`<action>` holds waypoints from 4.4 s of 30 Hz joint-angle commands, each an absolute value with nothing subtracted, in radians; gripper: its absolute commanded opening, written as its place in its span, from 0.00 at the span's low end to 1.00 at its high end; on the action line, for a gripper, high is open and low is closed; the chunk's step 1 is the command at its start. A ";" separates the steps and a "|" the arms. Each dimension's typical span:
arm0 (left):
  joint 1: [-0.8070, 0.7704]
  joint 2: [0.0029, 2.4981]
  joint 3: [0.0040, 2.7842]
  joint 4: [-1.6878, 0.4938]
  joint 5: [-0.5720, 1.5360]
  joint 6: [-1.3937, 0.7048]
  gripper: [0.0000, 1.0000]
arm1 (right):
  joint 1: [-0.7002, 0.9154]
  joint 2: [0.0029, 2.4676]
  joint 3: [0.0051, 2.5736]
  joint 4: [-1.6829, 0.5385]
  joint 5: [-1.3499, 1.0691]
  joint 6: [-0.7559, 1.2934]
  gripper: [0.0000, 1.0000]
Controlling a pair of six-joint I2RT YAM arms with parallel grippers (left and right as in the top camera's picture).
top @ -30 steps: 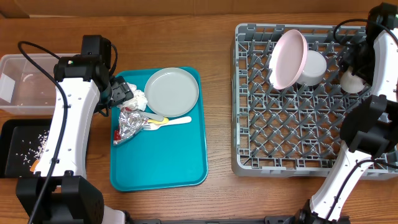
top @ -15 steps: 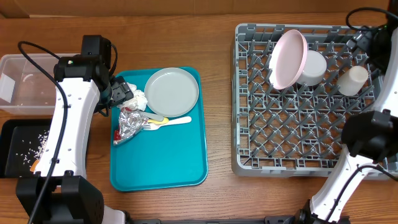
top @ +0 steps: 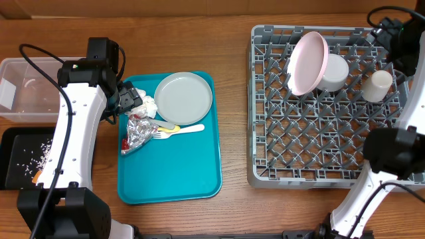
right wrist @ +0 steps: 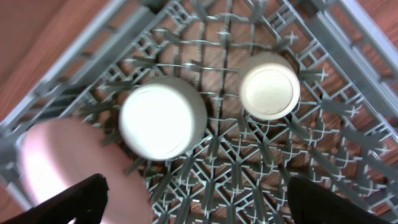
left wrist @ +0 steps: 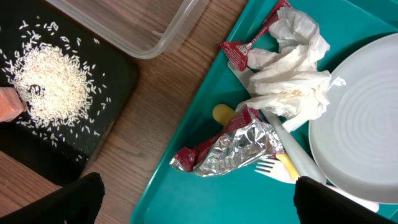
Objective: Sort waste into correct bins and load items into the dishwasher rack
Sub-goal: 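Lower the cup into the rack and open the right gripper, then raise the right gripper and park it above the rack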
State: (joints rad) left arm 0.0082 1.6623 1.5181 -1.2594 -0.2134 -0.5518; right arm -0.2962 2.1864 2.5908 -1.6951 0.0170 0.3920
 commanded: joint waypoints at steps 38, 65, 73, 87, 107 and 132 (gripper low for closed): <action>0.006 1.649 1.540 -1.258 -0.213 -0.572 1.00 | -0.407 2.104 2.060 -1.356 0.228 0.468 0.06; 0.006 1.649 1.540 -1.258 -0.213 -0.572 1.00 | -0.407 2.112 1.944 -1.156 0.202 0.464 0.06; 0.006 1.649 1.540 -1.258 -0.213 -0.572 1.00 | -0.409 2.114 1.943 -1.143 0.213 0.438 0.09; 0.006 1.649 1.540 -1.258 -0.213 -0.572 1.00 | -0.410 2.109 2.135 -1.275 0.143 0.438 0.09; 0.006 1.649 1.540 -1.258 -0.213 -0.572 1.00 | -0.162 2.075 2.735 -1.655 -0.738 -0.001 1.00; 0.006 1.649 1.540 -1.258 -0.213 -0.572 1.00 | 0.194 2.079 2.524 -1.395 -0.350 -0.001 1.00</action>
